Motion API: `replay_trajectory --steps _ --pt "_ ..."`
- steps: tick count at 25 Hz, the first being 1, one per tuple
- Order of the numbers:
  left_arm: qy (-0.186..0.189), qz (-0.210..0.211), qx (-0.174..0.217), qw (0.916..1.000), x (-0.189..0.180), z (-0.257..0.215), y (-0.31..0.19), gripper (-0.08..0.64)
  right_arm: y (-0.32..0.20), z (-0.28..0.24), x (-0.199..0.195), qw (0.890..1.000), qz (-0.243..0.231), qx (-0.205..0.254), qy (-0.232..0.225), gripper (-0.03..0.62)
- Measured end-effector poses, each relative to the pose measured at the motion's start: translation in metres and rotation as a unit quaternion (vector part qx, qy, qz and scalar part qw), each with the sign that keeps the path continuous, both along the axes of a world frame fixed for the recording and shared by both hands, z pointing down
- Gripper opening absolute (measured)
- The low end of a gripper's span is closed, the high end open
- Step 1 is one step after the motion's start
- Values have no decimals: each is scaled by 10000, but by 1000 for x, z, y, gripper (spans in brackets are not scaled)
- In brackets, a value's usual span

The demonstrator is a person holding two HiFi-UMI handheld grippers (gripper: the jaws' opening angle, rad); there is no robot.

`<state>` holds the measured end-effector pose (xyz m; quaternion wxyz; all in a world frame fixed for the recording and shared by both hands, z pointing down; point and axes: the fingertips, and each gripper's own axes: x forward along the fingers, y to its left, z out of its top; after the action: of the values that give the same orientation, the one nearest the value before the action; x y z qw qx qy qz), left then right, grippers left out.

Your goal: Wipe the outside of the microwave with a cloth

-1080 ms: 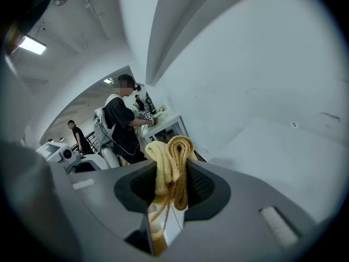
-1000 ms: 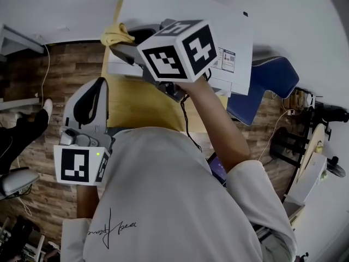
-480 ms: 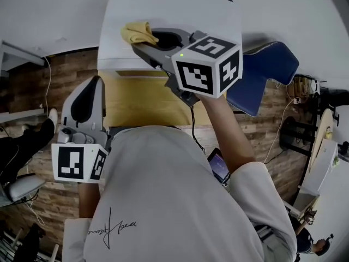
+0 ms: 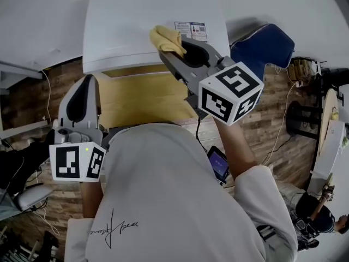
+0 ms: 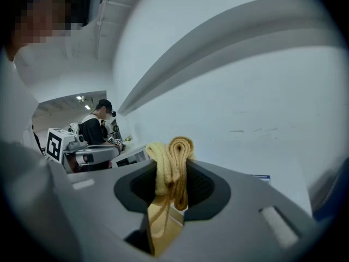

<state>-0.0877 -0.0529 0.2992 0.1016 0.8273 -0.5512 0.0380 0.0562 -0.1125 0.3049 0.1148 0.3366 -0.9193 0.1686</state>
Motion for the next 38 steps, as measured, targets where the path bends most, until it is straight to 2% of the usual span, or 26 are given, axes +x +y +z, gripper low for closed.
replay_trajectory --steps 5,11,20,27,38 --pt "-52 182 15 9998 21 -3 -3 -3 19 0 41 9985 527 123 -61 120" --pt "-95 302 40 9995 28 1 -1 -3 36 4 68 9963 825 246 -66 117" --pt "-112 564 28 9983 41 8 5 -5 47 13 79 9968 785 132 76 114" --pt "-89 558 -47 9984 39 12 6 -6 52 13 72 9972 638 239 318 114" --pt "-127 609 -112 9980 43 19 13 -6 53 16 73 9961 665 288 498 114"
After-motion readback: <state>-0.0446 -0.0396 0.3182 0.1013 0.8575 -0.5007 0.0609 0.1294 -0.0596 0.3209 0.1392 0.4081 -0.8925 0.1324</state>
